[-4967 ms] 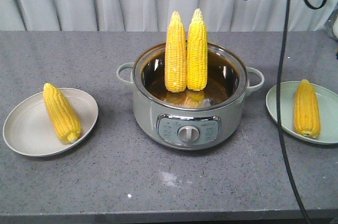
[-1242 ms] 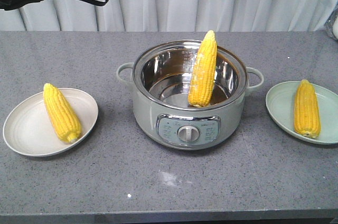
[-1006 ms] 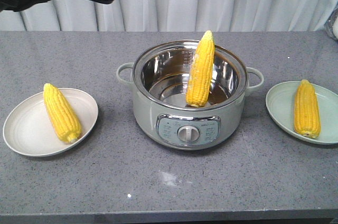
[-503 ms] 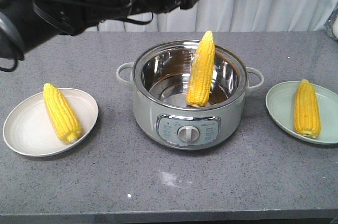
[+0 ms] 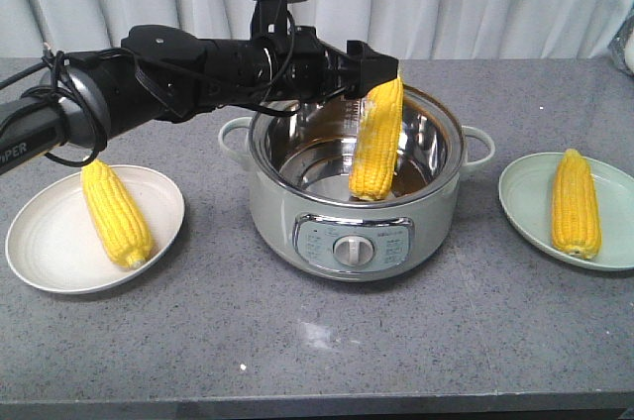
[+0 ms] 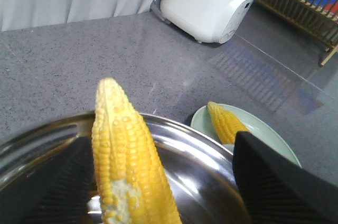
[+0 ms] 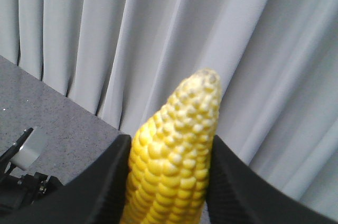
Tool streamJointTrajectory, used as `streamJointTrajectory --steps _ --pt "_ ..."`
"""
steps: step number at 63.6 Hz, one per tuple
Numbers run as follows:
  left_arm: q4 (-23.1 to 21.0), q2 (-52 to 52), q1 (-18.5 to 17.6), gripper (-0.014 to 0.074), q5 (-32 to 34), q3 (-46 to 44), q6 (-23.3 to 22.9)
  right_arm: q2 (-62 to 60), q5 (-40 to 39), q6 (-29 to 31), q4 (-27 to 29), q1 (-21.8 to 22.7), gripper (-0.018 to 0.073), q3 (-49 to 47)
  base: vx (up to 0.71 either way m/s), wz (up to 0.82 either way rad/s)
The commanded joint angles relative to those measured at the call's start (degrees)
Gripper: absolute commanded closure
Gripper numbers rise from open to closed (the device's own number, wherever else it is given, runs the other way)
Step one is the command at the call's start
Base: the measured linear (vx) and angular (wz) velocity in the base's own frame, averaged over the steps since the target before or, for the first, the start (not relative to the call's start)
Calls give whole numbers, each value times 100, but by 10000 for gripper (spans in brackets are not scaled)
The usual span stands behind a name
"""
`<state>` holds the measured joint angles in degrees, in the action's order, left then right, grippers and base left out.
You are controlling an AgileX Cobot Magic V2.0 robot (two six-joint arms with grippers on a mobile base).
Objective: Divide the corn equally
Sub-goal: 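Reach the left gripper over the pot to the last corn cob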
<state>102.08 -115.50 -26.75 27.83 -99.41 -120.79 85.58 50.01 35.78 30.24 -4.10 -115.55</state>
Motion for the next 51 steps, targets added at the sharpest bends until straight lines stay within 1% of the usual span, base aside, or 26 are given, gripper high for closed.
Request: streamJointTrajectory --steps 1,33,45,51 --pt "94 336 -40 74 -215 -72 -70 -193 -384 9 107 24 561 -144 0 0" --pt "87 336 -40 74 -182 -59 -70 -193 -277 9 112 24 561 -144 0 0" --pt "21 355 -40 74 23 -59 -70 -193 -271 9 111 24 561 -144 0 0" --pt "-110 355 -83 83 69 -59 -70 -193 -257 9 111 24 561 -144 0 0"
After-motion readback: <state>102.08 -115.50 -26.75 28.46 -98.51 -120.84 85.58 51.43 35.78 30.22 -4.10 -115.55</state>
